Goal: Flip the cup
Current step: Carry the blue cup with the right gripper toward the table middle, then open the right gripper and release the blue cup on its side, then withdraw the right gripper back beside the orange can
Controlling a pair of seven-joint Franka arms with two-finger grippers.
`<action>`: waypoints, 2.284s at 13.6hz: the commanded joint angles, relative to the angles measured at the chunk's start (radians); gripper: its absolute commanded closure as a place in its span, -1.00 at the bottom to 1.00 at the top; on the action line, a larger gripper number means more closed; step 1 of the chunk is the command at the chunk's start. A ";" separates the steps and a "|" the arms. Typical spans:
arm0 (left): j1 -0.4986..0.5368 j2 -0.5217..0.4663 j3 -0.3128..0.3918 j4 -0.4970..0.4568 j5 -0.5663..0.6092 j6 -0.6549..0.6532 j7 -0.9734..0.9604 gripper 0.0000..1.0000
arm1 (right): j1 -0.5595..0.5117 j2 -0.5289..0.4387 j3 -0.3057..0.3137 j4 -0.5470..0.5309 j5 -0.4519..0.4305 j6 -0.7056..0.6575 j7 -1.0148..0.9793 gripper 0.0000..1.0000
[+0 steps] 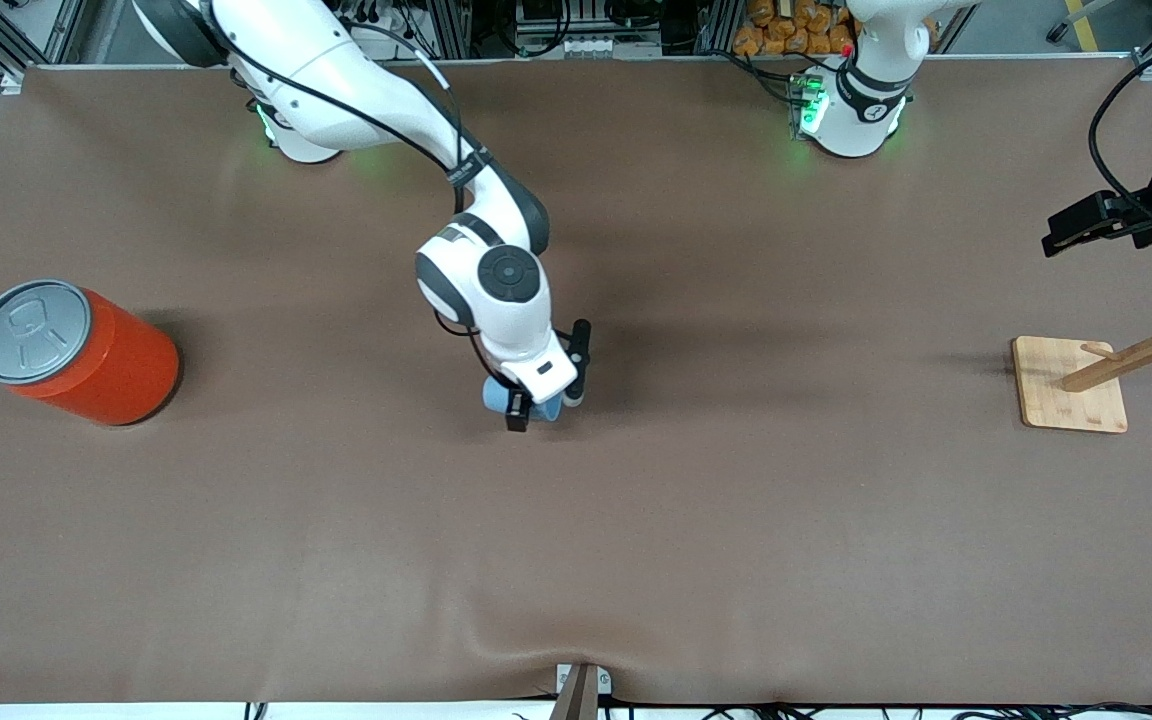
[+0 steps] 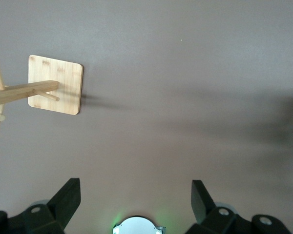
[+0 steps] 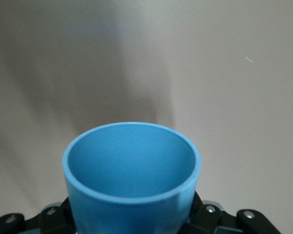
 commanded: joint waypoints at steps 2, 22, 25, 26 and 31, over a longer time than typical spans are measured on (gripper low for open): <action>0.009 0.003 -0.007 0.011 0.012 0.003 0.020 -1.00 | 0.030 0.082 -0.014 0.030 -0.111 0.068 -0.013 -0.08; 0.010 -0.028 -0.005 0.013 0.008 -0.002 0.024 -1.00 | -0.099 -0.295 0.012 0.098 0.234 -0.432 -0.059 -1.00; 0.013 -0.034 -0.007 0.014 0.008 -0.020 0.023 -1.00 | -0.200 -0.341 0.009 0.235 0.231 -0.643 -0.060 -1.00; 0.016 -0.046 -0.007 0.011 0.005 -0.023 0.024 -1.00 | -0.244 -0.352 0.011 0.271 0.231 -0.701 -0.060 -1.00; 0.018 -0.079 -0.007 -0.013 0.003 -0.029 0.066 -1.00 | -0.412 -0.398 0.009 0.283 0.231 -0.729 -0.060 -1.00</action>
